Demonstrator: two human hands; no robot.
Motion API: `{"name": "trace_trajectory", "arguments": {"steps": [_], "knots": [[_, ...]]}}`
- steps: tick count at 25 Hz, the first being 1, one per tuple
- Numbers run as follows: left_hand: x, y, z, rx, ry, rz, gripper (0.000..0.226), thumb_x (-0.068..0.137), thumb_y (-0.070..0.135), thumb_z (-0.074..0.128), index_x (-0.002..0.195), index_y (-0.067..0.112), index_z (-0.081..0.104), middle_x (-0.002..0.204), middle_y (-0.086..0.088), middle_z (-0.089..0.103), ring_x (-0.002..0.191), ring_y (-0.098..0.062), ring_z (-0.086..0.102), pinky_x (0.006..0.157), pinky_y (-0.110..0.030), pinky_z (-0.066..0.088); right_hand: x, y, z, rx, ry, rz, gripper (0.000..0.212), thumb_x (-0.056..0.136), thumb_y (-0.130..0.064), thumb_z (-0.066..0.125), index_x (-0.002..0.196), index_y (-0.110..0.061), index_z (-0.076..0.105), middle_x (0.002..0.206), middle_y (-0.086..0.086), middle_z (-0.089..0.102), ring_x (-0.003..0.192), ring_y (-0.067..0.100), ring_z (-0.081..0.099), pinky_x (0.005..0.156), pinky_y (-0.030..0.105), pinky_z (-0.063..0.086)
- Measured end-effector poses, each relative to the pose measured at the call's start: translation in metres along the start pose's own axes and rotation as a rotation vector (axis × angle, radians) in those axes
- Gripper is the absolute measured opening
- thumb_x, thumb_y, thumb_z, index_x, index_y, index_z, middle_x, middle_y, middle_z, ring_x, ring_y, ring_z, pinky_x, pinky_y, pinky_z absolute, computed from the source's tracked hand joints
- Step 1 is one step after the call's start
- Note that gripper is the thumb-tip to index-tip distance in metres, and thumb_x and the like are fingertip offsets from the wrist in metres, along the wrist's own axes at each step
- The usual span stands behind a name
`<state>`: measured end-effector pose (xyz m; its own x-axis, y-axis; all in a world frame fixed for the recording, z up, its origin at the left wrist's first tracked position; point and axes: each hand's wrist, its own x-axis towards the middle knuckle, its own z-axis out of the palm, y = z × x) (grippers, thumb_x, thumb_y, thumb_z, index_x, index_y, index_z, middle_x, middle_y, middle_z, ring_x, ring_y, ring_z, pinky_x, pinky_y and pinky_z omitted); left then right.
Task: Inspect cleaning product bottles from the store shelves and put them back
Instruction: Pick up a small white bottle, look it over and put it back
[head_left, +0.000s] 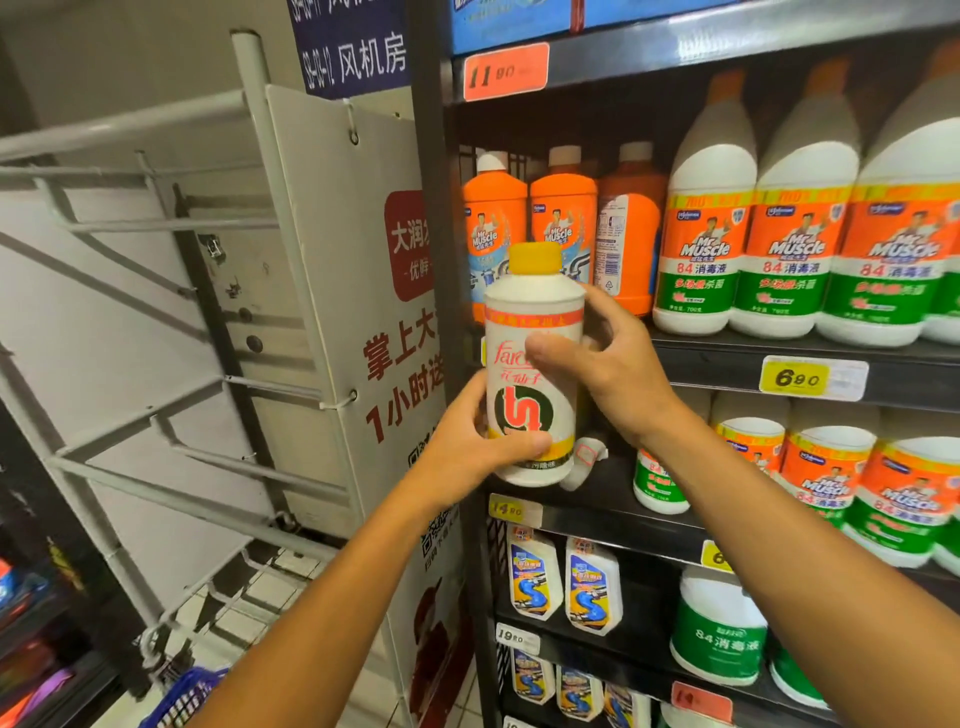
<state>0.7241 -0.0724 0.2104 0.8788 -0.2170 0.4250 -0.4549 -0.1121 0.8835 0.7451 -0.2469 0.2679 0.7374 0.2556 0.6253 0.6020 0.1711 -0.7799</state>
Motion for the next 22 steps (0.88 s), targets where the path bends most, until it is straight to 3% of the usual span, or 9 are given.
{"name": "trace_trajectory", "arguments": {"steps": [3,7,9,12,17,19,22], "knots": [[-0.013,0.013,0.012,-0.177,-0.026,-0.272,0.065,0.062,0.048,0.080,0.119,0.021,0.061,0.111,-0.001,0.074,0.102,-0.019,0.071,0.080,-0.028,0.057,0.000,0.008,0.007,0.066,0.147,0.219,0.034,0.078,-0.033,0.078,0.104,-0.015,0.068,0.092,0.000,0.078,0.081,0.018,0.075,0.066,0.030,0.058],[-0.021,0.039,0.001,-0.326,-0.142,-0.499,0.053,0.072,0.055,0.076,0.110,0.019,0.074,0.111,-0.011,0.074,0.098,-0.026,0.073,0.071,-0.038,0.061,-0.004,0.017,0.013,0.203,0.250,0.657,0.052,0.079,-0.051,0.075,0.108,-0.009,0.070,0.094,0.016,0.077,0.084,0.031,0.075,0.078,0.045,0.061],[-0.022,0.051,-0.004,-0.445,-0.115,-0.558,0.062,0.072,0.053,0.074,0.120,0.014,0.067,0.112,-0.015,0.073,0.094,-0.031,0.073,0.064,-0.042,0.062,-0.002,0.013,0.015,0.386,0.192,0.751,0.057,0.080,-0.053,0.073,0.119,-0.011,0.067,0.095,0.017,0.076,0.079,0.030,0.074,0.069,0.044,0.061],[-0.019,0.064,-0.009,-0.522,-0.103,-0.576,0.066,0.072,0.054,0.067,0.122,0.013,0.064,0.112,-0.016,0.071,0.091,-0.034,0.072,0.060,-0.042,0.063,0.007,0.003,0.017,0.594,0.105,0.787,0.055,0.086,-0.051,0.068,0.128,-0.015,0.063,0.085,0.017,0.074,0.065,0.027,0.073,0.052,0.039,0.059],[-0.018,0.067,-0.013,-0.516,-0.127,-0.533,0.061,0.073,0.056,0.066,0.118,0.015,0.067,0.115,-0.016,0.070,0.095,-0.035,0.071,0.062,-0.043,0.063,0.011,-0.001,0.019,0.615,0.069,0.799,0.053,0.087,-0.051,0.067,0.128,-0.017,0.062,0.085,0.017,0.074,0.063,0.028,0.073,0.051,0.041,0.058],[-0.020,0.060,-0.014,-0.513,-0.144,-0.500,0.056,0.071,0.054,0.072,0.111,0.015,0.074,0.116,-0.015,0.070,0.097,-0.034,0.071,0.063,-0.043,0.063,0.010,0.000,0.019,0.579,0.046,0.769,0.053,0.087,-0.050,0.068,0.128,-0.016,0.061,0.087,0.017,0.074,0.067,0.028,0.073,0.054,0.041,0.059],[-0.021,0.040,-0.020,-0.528,-0.197,-0.452,0.064,0.071,0.039,0.081,0.124,0.008,0.064,0.127,-0.020,0.065,0.110,-0.034,0.067,0.080,-0.047,0.061,0.009,0.002,0.015,0.343,0.080,0.633,0.055,0.081,-0.047,0.074,0.123,-0.013,0.063,0.101,0.015,0.076,0.088,0.030,0.075,0.079,0.048,0.060]]}}
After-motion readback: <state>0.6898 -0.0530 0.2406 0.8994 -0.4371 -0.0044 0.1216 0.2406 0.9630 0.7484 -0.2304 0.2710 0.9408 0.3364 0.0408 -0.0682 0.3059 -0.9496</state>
